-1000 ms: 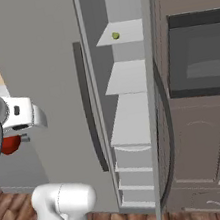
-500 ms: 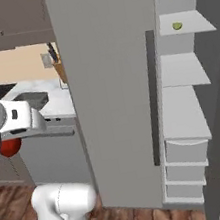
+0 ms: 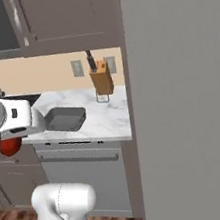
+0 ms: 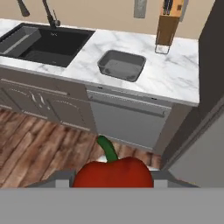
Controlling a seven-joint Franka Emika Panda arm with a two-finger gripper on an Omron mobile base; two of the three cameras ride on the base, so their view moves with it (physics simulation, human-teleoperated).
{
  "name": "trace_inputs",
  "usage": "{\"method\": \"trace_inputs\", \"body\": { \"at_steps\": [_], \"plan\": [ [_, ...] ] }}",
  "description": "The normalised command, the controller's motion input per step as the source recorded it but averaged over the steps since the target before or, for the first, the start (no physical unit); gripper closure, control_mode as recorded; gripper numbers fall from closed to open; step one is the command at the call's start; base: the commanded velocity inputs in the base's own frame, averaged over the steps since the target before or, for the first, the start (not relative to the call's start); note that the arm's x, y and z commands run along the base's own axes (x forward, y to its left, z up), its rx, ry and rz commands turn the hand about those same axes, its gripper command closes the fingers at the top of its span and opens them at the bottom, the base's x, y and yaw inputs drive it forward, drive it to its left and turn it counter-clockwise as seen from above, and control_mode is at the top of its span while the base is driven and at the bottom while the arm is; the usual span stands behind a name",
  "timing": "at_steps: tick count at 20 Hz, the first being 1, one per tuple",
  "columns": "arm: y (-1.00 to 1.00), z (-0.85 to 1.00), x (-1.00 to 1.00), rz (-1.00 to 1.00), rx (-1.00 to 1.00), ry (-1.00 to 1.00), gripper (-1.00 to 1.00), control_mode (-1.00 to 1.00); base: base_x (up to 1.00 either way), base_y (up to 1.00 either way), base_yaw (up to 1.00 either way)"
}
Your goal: Take the bell pepper and lemon wedge out of the freezer and place them in the tupperware container on the counter. Then put the tupperware containing the vegetables back in the freezer.
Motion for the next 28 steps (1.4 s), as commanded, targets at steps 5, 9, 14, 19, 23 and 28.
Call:
{"method": "trace_inputs", "body": {
  "at_steps": [5,9,14,19,23,28],
  "plan": [
    [0.0,0.0,0.0,0.0,0.0,0.0,1.0,1.0,0.57,0.99,0.0],
    [0.0,0.0,0.0,0.0,0.0,0.0,1.0,1.0,0.45,0.36,0.0],
    [-0.03,-0.07,0.01,0.0,0.0,0.0,1.0,-1.0,0.08,-0.01,0.0],
    [-0.03,-0.38,0.28,-0.01,0.0,0.0,1.0,-1.0,0.0,0.0,0.0],
    [0.0,-0.53,0.43,-0.02,0.0,0.01,1.0,-1.0,0.0,0.0,0.0],
    [-0.01,-0.46,0.39,-0.03,0.0,0.0,1.0,-1.0,0.0,0.0,0.0]
  ]
}}
